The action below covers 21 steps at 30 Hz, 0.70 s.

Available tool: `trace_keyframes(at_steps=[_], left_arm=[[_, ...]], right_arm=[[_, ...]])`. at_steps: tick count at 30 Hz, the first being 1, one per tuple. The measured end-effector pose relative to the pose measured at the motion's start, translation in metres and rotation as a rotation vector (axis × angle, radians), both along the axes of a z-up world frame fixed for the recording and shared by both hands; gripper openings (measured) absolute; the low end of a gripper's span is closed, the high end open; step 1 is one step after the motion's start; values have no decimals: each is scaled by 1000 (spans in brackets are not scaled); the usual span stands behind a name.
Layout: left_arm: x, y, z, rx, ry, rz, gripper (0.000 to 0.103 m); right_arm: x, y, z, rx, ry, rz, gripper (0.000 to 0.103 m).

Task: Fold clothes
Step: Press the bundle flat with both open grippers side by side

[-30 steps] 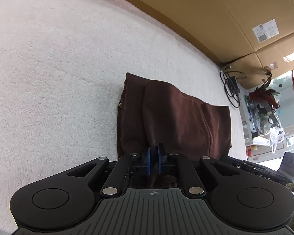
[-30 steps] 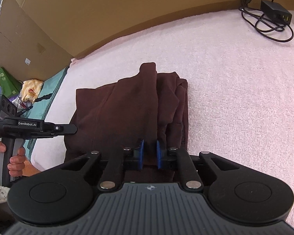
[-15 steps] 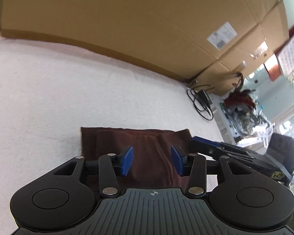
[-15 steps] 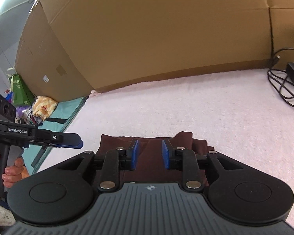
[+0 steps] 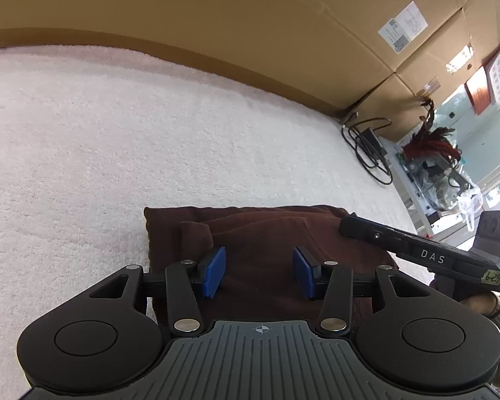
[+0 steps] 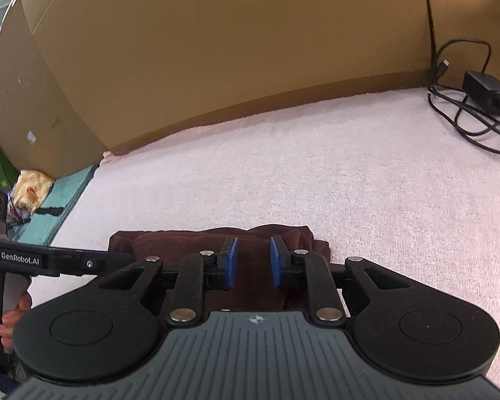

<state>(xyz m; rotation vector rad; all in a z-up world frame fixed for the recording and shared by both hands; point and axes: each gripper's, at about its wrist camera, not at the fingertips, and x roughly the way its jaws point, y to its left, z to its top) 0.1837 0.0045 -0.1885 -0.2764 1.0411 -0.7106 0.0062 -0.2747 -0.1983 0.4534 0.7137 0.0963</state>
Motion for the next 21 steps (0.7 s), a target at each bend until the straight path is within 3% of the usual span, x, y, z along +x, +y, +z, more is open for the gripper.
trace_keyframes(at_steps=[2, 3, 4, 5, 6, 8, 12, 15, 17, 21], left_arm=[[2, 9, 9, -7, 15, 40, 62], [1, 12, 15, -6, -5, 54, 69], [1, 14, 22, -4, -26, 71, 80], [1, 16, 28, -3, -47, 88, 84], [1, 17, 31, -20, -52, 90, 88], [6, 11, 31, -58, -36, 59, 88], [11, -13, 9, 58, -38, 1, 88], [10, -14, -3, 68, -48, -9, 88], [9, -10, 5, 59, -35, 11, 88], [-11, -3, 29, 49, -71, 8, 89]], right_arm=[[-3, -3, 2, 39, -3, -37, 20], [-6, -3, 5, 47, -7, -56, 23], [-8, -4, 9, 48, -16, -78, 27], [-10, -5, 14, 46, -28, -98, 32], [-12, -6, 18, 46, -39, -112, 43], [-11, -5, 25, 41, -56, -105, 46], [3, 20, 23, -95, -42, 24, 45], [10, 32, 9, -205, -6, 65, 41], [5, 30, 8, -224, -27, 52, 39], [-14, 27, 27, -258, -82, -13, 48]])
